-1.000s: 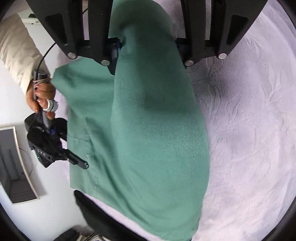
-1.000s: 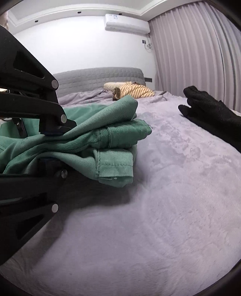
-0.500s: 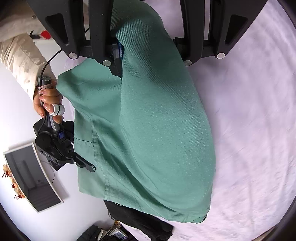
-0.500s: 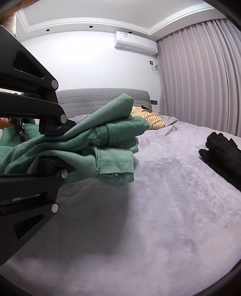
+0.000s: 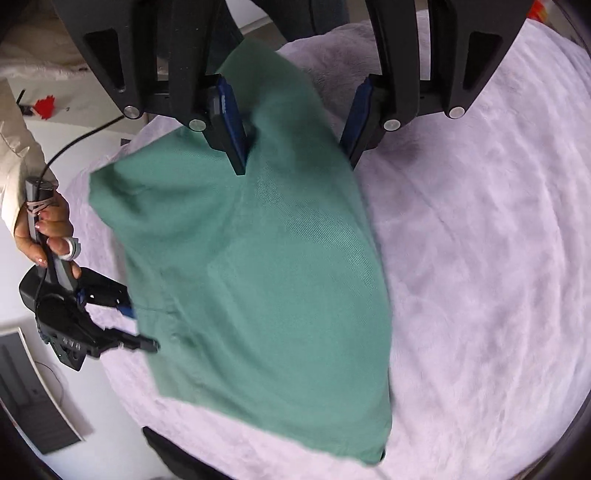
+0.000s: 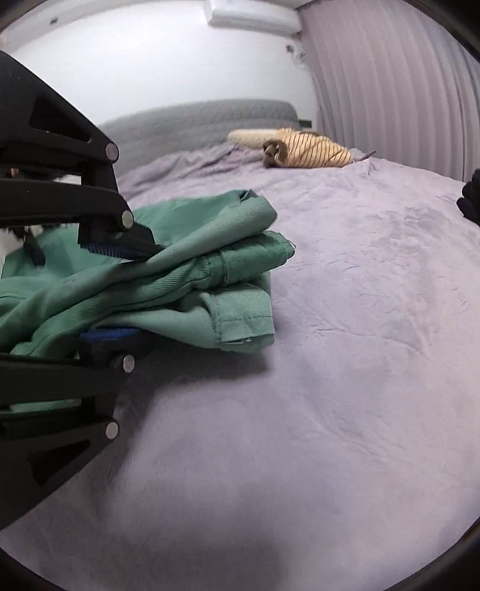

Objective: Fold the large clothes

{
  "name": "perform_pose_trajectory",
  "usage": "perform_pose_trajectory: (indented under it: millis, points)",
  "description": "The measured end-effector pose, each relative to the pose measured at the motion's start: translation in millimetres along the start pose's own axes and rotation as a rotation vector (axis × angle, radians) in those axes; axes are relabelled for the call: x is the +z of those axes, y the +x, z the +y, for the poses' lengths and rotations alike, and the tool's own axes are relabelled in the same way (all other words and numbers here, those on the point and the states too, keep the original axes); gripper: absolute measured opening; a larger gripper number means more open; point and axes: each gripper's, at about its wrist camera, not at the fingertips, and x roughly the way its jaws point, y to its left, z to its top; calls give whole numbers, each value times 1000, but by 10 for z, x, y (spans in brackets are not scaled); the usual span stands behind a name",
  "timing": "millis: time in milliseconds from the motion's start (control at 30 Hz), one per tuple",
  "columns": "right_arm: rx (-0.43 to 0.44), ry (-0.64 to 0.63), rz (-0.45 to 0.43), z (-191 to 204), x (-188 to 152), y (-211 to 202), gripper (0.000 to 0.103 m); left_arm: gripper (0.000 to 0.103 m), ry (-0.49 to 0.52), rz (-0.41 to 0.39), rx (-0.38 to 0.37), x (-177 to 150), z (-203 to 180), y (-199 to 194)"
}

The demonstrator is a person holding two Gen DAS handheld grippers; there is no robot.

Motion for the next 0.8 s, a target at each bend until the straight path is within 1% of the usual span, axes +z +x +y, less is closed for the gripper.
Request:
perform_pose_trajectory:
  millis: [33, 67, 100, 133, 167, 233, 267, 300, 333, 367, 400, 433, 467, 500, 567, 633, 700, 767, 800]
  points:
    - [-93, -64, -22, 106, -39, -114, 44, 51, 12, -34, 7, 31, 9, -108]
    - [-152, -109, -43, 188, -81, -201, 44, 55, 15, -66, 16, 68, 29, -197]
    - [-190, -159, -75, 289, -138, -306, 44, 69, 6, -104, 29, 121, 69, -287]
    - [-196, -190, -101, 361, -178, -400, 44, 74, -6, -140, 42, 144, 115, -369]
    - [-183, -209, -117, 437, -226, -472, 44, 74, -18, -165, 53, 138, 145, -399]
    - [-137, -207, -96, 506, -286, -434, 42, 74, -51, -175, 73, 319, 302, -357]
    - [-140, -194, -73, 495, -272, -364, 42, 74, -65, -179, 80, 521, 308, -311]
    - [-166, -172, -39, 453, -279, -243, 42, 74, -68, -178, 89, 557, 356, -278]
    - [-193, -149, -5, 385, -282, -115, 38, 74, -62, -168, 110, 577, 392, -244]
    - [-194, -132, 15, 314, -297, -32, 15, 74, -50, -155, 132, 567, 393, -195]
    - [-174, -111, 33, 269, -308, 20, 5, 74, -34, -145, 146, 599, 368, -161]
    - [-154, -113, 26, 292, -329, -6, 5, 74, -21, -148, 150, 593, 320, -145]
    - [-160, -151, 3, 371, -364, -101, 5, 74, -7, -154, 149, 585, 280, -142]
    - [-202, -218, -33, 490, -387, -195, 5, 74, 4, -157, 153, 589, 261, -142]
    - [-278, -286, -62, 540, -400, -311, 5, 74, 28, -145, 181, 580, 157, -56]
    - [-345, -276, -36, 382, -325, -245, 5, 75, 56, -129, 202, 538, 73, 83]
    - [-379, -239, -3, 143, -225, -89, 5, 76, 58, -109, 212, 526, 42, 193]
    - [-379, -221, 14, 26, -172, 0, 5, 76, 48, -104, 212, 524, 42, 173]
    - [-361, -202, 10, -6, -166, -20, 5, 76, 47, -98, 212, 514, 41, 135]
